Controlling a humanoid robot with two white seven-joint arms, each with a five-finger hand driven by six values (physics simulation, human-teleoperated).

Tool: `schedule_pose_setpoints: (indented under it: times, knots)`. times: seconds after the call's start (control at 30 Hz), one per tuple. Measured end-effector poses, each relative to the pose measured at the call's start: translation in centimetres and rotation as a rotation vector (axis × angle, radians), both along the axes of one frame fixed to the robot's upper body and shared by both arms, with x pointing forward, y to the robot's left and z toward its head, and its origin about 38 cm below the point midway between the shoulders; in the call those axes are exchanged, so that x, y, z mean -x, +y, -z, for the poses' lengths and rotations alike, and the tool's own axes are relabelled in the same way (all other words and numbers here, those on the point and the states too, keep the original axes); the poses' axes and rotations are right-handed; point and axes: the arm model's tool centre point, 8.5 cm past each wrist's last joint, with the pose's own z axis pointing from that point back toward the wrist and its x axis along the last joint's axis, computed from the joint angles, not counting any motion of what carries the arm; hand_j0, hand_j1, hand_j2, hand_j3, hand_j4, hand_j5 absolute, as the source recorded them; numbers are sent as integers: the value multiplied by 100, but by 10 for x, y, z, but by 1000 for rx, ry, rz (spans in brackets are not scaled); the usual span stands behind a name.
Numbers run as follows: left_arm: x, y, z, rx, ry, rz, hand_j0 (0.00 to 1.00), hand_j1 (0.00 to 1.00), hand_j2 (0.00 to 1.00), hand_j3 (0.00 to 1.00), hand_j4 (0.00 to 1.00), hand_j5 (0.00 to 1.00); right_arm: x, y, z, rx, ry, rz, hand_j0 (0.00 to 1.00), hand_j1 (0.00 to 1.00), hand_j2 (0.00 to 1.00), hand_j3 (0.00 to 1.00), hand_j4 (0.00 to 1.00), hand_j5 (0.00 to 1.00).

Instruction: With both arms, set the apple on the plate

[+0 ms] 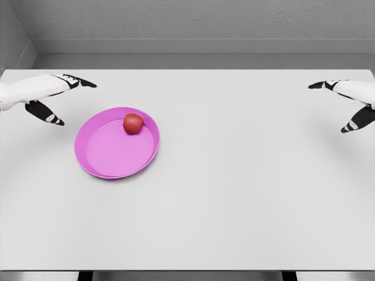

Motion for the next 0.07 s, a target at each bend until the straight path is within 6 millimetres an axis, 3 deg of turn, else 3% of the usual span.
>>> schedule_pose_setpoints:
  times: [0.07]
  knots:
    - [0,1,0,2,-1,-2,100,100,100,100,100,100,1,3,-1,-1,-4,-10,100,100,100,100,100,100]
